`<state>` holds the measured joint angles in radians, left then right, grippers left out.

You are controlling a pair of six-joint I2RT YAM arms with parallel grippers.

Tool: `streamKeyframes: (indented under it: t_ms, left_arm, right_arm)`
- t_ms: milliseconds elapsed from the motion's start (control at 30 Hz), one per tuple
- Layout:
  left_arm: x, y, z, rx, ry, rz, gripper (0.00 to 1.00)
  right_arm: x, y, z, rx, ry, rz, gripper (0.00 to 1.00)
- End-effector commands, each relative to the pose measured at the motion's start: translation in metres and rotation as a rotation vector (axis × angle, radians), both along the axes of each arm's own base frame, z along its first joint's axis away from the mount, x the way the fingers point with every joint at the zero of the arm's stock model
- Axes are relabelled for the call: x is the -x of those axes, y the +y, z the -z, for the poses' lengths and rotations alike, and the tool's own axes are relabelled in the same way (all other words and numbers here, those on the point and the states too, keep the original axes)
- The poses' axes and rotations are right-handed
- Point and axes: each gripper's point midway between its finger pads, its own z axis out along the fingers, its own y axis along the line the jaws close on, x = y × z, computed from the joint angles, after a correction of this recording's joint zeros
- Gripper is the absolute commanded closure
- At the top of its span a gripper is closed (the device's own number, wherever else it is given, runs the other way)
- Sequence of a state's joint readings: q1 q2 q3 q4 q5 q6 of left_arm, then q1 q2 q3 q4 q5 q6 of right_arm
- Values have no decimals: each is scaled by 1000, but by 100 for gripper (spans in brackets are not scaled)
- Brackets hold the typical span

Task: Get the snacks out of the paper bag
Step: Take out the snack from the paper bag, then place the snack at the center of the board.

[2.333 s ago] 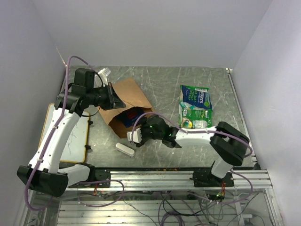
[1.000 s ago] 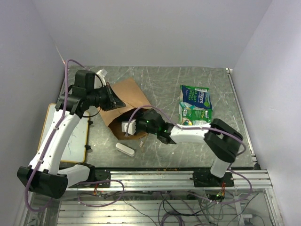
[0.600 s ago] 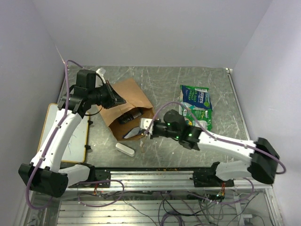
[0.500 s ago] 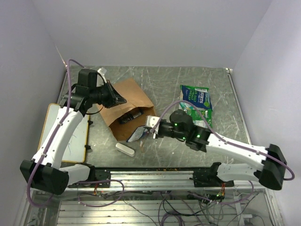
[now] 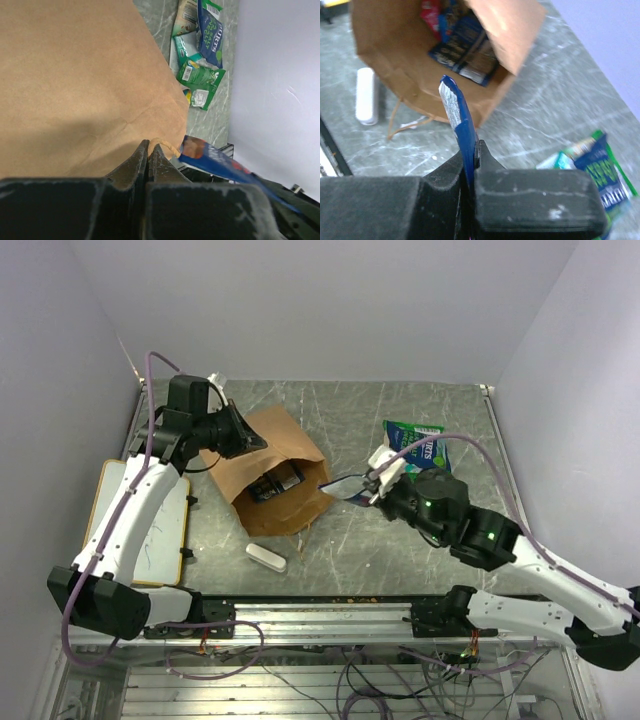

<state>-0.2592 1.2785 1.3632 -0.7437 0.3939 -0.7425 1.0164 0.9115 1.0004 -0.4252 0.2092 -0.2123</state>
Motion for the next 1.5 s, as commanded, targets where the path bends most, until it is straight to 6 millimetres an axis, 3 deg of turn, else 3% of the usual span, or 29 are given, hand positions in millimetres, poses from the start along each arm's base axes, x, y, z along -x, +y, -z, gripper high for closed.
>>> streamKeyframes:
  t_ms: [0, 200, 400, 533, 667, 1033, 1233, 1467]
  left_arm:
    - [-9, 8, -5, -55, -34, -14, 93]
    - [-13, 4, -6, -39, -29, 3, 93]
    - [-12, 3, -6, -40, -28, 14, 93]
    - [-11, 1, -3, -32, -22, 22, 93]
    - [-11, -2, -2, -12, -22, 30, 93]
    - [-13, -8, 1, 8, -10, 60, 93]
    - [-10, -13, 2, 41, 0, 72, 93]
    - [-7, -12, -2, 39, -6, 73, 93]
  right_arm:
    - [-23, -52, -24, -40, -70, 302, 100]
    - [-64, -86, -2, 46, -15, 555, 100]
    - [-90, -91, 21, 42, 129, 613, 100]
    - [-98, -119, 37, 124, 178, 762, 100]
    - [-101, -154, 40, 144, 183, 905, 100]
    - [-94, -240, 57, 257, 199, 1245, 100]
    - [-109, -217, 85, 193, 295, 1187, 100]
    - [-126, -205, 113, 164, 341, 1222, 100]
